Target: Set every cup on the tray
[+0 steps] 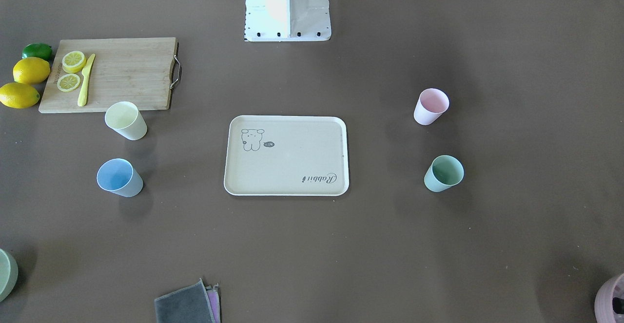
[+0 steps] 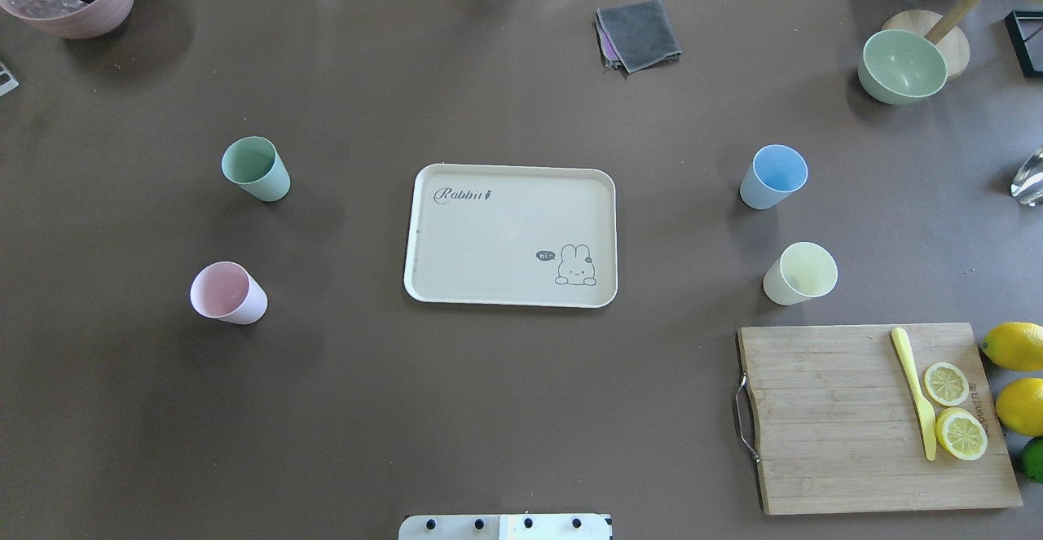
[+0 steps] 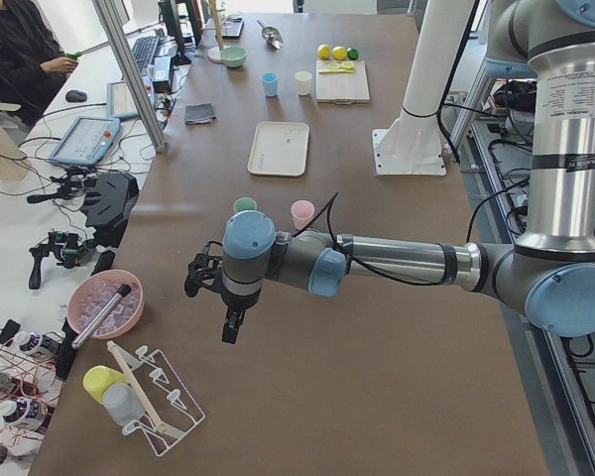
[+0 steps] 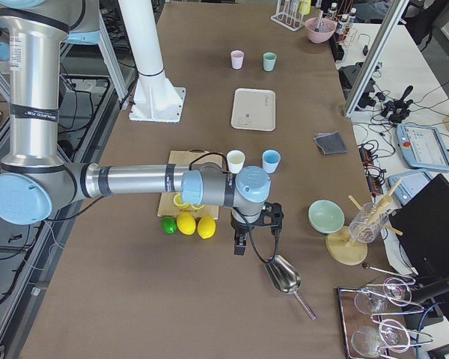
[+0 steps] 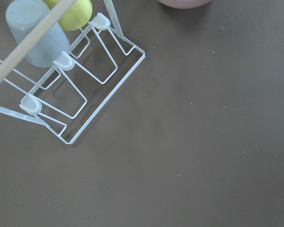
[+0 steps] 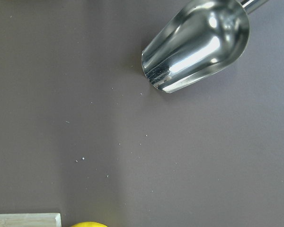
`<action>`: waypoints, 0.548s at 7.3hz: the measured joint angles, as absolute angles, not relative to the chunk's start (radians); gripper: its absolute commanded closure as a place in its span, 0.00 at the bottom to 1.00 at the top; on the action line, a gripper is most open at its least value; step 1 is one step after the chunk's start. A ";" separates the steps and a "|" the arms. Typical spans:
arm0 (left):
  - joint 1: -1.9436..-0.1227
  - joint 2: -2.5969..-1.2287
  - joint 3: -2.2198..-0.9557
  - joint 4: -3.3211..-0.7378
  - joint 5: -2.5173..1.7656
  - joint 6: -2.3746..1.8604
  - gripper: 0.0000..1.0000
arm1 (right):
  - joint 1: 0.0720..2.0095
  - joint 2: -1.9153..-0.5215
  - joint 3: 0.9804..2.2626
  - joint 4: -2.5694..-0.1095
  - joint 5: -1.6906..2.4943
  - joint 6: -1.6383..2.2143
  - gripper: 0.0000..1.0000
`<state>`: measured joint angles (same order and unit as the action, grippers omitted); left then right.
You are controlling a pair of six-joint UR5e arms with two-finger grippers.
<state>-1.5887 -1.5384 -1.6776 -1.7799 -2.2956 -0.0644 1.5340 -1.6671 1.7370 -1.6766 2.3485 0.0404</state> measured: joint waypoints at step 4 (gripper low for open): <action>-1.585 -1.544 -1.680 -1.780 -2.299 -0.065 0.02 | 1.534 -1.662 1.736 -1.677 2.349 0.043 0.00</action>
<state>-1.5852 -1.5441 -1.6801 -1.7805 -2.2991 -0.0648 1.5340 -1.6622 1.7365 -1.6766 2.3485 0.0429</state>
